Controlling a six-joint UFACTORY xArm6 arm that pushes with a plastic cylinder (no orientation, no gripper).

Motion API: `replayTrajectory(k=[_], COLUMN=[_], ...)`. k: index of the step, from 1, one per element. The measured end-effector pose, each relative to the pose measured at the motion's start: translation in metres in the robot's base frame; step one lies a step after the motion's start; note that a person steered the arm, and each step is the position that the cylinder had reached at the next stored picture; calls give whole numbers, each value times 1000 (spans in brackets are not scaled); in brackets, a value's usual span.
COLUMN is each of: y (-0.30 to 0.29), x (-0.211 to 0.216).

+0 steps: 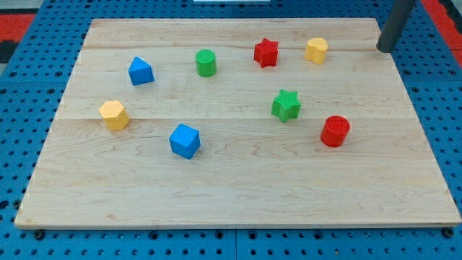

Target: Move the yellow heart to the top of the red star

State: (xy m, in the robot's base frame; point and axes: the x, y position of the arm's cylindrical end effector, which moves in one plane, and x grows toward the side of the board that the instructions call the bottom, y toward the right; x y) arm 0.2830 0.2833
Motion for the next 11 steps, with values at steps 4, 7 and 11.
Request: replayTrajectory(k=[4, 7, 11], y=[-56, -87, -120], x=[25, 36, 13])
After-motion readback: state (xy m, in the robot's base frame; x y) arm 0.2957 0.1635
